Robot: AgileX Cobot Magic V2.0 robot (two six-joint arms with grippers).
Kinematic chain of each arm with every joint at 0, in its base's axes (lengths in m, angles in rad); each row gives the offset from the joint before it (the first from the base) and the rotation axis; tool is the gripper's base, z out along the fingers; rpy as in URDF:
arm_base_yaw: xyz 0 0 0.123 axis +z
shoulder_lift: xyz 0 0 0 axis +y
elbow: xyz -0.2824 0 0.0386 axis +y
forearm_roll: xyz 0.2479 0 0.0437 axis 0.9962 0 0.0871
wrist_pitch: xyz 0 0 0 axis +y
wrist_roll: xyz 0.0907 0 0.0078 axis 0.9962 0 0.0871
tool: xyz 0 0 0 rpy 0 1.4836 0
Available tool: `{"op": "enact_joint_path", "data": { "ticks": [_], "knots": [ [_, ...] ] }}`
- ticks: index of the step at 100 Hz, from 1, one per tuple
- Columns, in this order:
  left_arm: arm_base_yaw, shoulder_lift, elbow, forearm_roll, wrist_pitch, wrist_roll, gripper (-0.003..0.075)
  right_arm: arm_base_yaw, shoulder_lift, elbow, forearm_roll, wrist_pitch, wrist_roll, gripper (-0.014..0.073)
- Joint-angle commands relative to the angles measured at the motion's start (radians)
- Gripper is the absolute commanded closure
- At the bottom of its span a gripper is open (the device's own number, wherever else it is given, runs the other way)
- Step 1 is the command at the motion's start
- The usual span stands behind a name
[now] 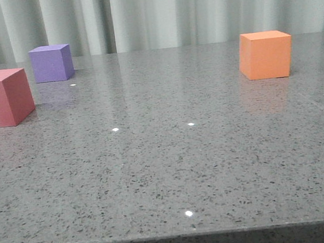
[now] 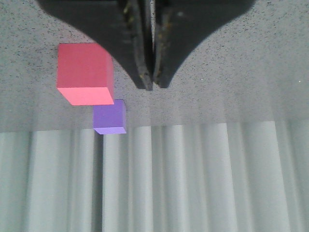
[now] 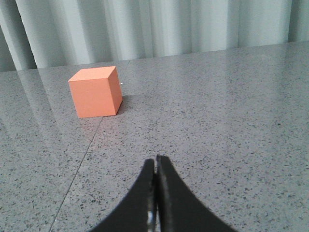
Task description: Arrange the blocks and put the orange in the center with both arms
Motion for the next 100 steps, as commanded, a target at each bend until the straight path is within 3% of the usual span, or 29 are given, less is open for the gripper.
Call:
{"op": "enact_joint_path", "data": {
  "ticks": [1, 36, 61, 100],
  "knots": [
    [-0.006, -0.032, 0.042, -0.004, -0.08, -0.006, 0.0739, -0.001, -0.021, -0.018, -0.009, -0.084, -0.006, 0.066],
    [-0.006, -0.032, 0.042, -0.004, -0.08, -0.006, 0.0739, -0.001, -0.018, -0.035, -0.001, -0.095, -0.006, 0.066],
    [-0.006, -0.032, 0.042, -0.004, -0.08, -0.006, 0.0739, -0.001, 0.086, -0.207, 0.007, 0.013, -0.006, 0.066],
    [-0.006, -0.032, 0.042, -0.004, -0.08, -0.006, 0.0739, -0.001, 0.591, -0.688, 0.02, 0.434, -0.006, 0.066]
  ]
}}
